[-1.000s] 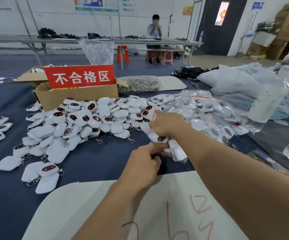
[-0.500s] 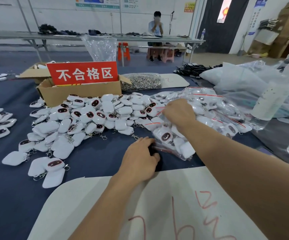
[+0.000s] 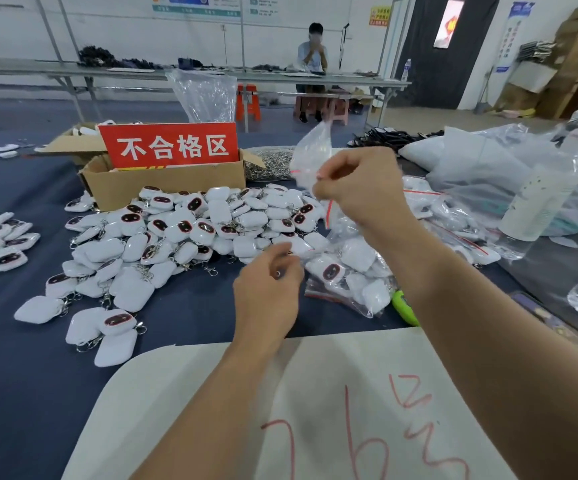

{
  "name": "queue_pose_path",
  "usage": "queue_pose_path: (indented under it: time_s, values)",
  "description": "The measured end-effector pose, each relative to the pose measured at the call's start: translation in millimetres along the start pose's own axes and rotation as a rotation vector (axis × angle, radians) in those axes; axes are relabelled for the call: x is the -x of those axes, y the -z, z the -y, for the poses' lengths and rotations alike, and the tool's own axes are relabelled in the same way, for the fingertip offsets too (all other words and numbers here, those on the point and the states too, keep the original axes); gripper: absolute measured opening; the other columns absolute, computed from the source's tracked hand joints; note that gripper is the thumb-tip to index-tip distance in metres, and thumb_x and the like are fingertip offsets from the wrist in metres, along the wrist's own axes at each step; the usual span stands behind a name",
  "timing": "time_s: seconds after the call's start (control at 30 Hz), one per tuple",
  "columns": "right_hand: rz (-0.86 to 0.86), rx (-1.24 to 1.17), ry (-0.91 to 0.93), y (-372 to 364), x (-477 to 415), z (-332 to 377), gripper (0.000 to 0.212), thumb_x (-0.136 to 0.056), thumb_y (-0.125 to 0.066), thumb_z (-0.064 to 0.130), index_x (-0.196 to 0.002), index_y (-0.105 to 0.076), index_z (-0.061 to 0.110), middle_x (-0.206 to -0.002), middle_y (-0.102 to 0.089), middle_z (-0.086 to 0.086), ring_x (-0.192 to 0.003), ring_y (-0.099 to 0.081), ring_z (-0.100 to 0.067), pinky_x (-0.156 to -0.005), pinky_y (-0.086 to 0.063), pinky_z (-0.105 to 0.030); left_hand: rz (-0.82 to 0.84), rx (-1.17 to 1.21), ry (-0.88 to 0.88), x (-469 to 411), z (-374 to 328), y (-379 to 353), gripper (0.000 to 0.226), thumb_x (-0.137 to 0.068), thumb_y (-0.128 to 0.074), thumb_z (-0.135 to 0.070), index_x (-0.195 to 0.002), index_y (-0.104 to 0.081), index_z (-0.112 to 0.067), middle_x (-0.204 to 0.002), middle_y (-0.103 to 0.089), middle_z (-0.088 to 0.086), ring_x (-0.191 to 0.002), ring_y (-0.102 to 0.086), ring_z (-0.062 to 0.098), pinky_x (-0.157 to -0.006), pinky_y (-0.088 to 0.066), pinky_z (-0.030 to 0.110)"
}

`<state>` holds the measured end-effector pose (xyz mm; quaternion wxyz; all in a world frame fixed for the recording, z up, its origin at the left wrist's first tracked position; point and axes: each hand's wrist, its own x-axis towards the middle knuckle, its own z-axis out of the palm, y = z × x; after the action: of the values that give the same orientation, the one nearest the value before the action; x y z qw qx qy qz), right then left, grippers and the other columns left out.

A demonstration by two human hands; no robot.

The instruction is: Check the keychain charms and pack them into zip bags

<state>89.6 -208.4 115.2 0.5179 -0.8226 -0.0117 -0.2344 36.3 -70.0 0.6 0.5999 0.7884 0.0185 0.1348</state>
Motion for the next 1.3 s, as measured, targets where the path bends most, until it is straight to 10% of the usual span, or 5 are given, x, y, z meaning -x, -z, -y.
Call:
queue_pose_path:
  time_s: [0.33, 0.53, 0.73, 0.9, 1.3]
  values:
    - [0.164, -0.239, -0.266, -53.4, 101.0, -47.5, 0.028, -0.077, -0.075, -0.002, -0.073, -0.078, 0.026, -0.074, -0.077, 0.006, -0.074, -0.074, -0.008, -0.074, -0.058, -0.027, -0.207, 0.049, 0.075, -5.9, -3.4, 18.4, 0.028, -0.091, -0.066, -0.023, -0.068, -0.076, -0.037, -0.066, -0.070, -0.023, -0.074, -0.066, -0.001, -0.067, -0.048, 0.016]
    - [-0.018, -0.171, -0.062, -67.4, 120.0, -42.9, 0.028, -0.084, -0.067, 0.007, -0.074, -0.071, 0.034, -0.074, -0.072, 0.019, -0.070, -0.068, -0.001, -0.069, -0.052, -0.015, -0.520, 0.038, -0.228, -5.6, -15.3, 27.4, 0.019, -0.090, -0.062, -0.022, -0.096, -0.078, -0.030, -0.081, -0.072, -0.024, -0.083, -0.068, -0.003, -0.075, -0.051, 0.014]
    - [-0.065, -0.327, -0.155, -63.7, 115.9, -47.5, 0.026, -0.090, -0.059, 0.001, -0.072, -0.068, 0.018, -0.068, -0.071, 0.010, -0.064, -0.062, -0.005, -0.066, -0.053, -0.027, -0.265, -0.255, -0.376, 9.2, -13.6, 16.3, 0.041, -0.084, -0.069, -0.024, -0.124, -0.064, -0.030, -0.111, -0.065, -0.015, -0.108, -0.057, 0.005, -0.093, -0.039, 0.016]
    - [-0.081, -0.537, -0.256, -53.7, 106.8, -51.9, 0.028, -0.093, -0.060, 0.002, -0.074, -0.071, 0.020, -0.069, -0.071, 0.001, -0.060, -0.070, -0.017, -0.058, -0.054, -0.026, -0.359, -0.511, -0.261, 7.3, -14.7, 23.1, 0.018, -0.088, -0.066, -0.025, -0.096, -0.078, -0.037, -0.079, -0.076, -0.006, -0.078, -0.070, 0.024, -0.068, -0.036, 0.026]
    - [0.325, -0.513, -0.022, -64.1, 119.9, -46.9, 0.030, -0.096, -0.048, -0.005, -0.085, -0.071, 0.012, -0.078, -0.074, -0.008, -0.070, -0.070, -0.017, -0.069, -0.057, -0.027, -0.283, -0.602, -0.646, 26.8, 4.9, 65.9, 0.029, -0.086, -0.067, -0.019, -0.113, -0.078, -0.021, -0.090, -0.078, -0.004, -0.074, -0.068, 0.014, -0.065, -0.037, 0.016]
